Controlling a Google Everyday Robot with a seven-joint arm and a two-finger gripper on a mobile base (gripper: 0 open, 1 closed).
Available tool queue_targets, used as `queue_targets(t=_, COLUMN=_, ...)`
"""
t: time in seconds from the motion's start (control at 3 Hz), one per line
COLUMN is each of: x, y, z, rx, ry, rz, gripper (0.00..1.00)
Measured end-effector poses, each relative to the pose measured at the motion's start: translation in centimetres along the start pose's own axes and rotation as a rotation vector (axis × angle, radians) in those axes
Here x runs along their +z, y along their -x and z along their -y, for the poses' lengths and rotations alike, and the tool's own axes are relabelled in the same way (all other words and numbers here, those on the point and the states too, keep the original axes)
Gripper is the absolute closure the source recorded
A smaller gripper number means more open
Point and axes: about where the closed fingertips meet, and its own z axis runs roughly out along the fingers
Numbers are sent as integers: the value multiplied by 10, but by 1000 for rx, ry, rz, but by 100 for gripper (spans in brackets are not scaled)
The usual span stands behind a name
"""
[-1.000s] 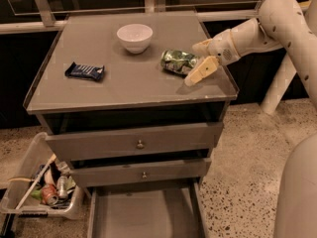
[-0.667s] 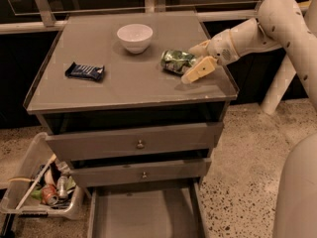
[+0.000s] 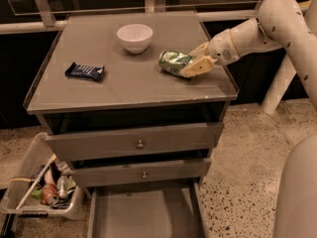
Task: Place green can into bottom drawer
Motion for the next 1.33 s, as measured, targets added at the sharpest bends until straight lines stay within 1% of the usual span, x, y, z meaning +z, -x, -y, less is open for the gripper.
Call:
queue_targets(t=0.33, x=0, y=0, z=0, rx=0, ry=0, rz=0, gripper=87)
queue_targets(t=0.67, x=0, y=0, z=0, rx=0, ry=0, rz=0, gripper=100)
queue_targets(t=1.0, x=-6, y=3, z=-13, rx=-33, ry=15, rz=-6, gripper=100)
queue_targets(t=1.33, x=-25, y=11, z=-42, rx=-96, ry=42, rz=-8, gripper=100)
